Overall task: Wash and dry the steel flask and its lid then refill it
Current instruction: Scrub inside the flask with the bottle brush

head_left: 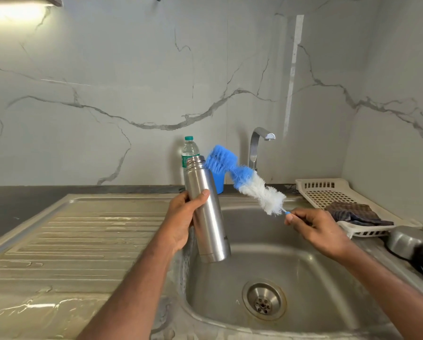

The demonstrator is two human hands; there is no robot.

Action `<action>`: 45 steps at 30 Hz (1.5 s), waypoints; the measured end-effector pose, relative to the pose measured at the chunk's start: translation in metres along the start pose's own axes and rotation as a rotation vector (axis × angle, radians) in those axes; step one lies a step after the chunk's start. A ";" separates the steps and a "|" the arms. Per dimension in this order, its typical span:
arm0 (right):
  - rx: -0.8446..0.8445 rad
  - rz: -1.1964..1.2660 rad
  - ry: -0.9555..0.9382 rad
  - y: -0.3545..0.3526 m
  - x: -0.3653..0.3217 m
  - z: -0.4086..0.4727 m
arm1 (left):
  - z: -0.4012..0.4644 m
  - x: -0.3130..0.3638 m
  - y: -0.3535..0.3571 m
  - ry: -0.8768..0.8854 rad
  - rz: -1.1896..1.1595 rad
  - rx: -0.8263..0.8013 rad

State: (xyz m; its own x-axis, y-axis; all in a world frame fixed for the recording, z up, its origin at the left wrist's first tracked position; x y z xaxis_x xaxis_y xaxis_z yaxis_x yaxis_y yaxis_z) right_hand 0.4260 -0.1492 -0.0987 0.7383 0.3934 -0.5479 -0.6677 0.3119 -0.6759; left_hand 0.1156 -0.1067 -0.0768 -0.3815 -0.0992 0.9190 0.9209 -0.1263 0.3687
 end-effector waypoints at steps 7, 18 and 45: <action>-0.029 0.069 0.036 -0.001 -0.002 -0.002 | -0.001 -0.002 0.001 0.002 0.015 -0.036; -0.005 -0.005 0.021 -0.004 0.000 -0.002 | 0.002 -0.006 -0.002 -0.005 0.059 -0.040; -0.191 -0.168 -0.005 0.025 -0.022 0.026 | 0.003 -0.006 -0.005 -0.185 -0.325 0.095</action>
State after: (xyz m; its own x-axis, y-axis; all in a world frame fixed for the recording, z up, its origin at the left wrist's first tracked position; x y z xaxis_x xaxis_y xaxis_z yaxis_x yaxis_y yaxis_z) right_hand 0.3906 -0.1282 -0.0906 0.8368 0.3545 -0.4173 -0.5048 0.2041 -0.8388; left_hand 0.1132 -0.1023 -0.0838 -0.6421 0.1123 0.7584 0.7607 -0.0293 0.6484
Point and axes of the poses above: each hand's wrist, its own z-axis towards the middle knuckle, its own y-axis out of the palm, x = y × z, the point moved 2 cm from there along z, towards the middle knuckle, and after that the axes turned 6 degrees about -z, right-handed, at the moved point
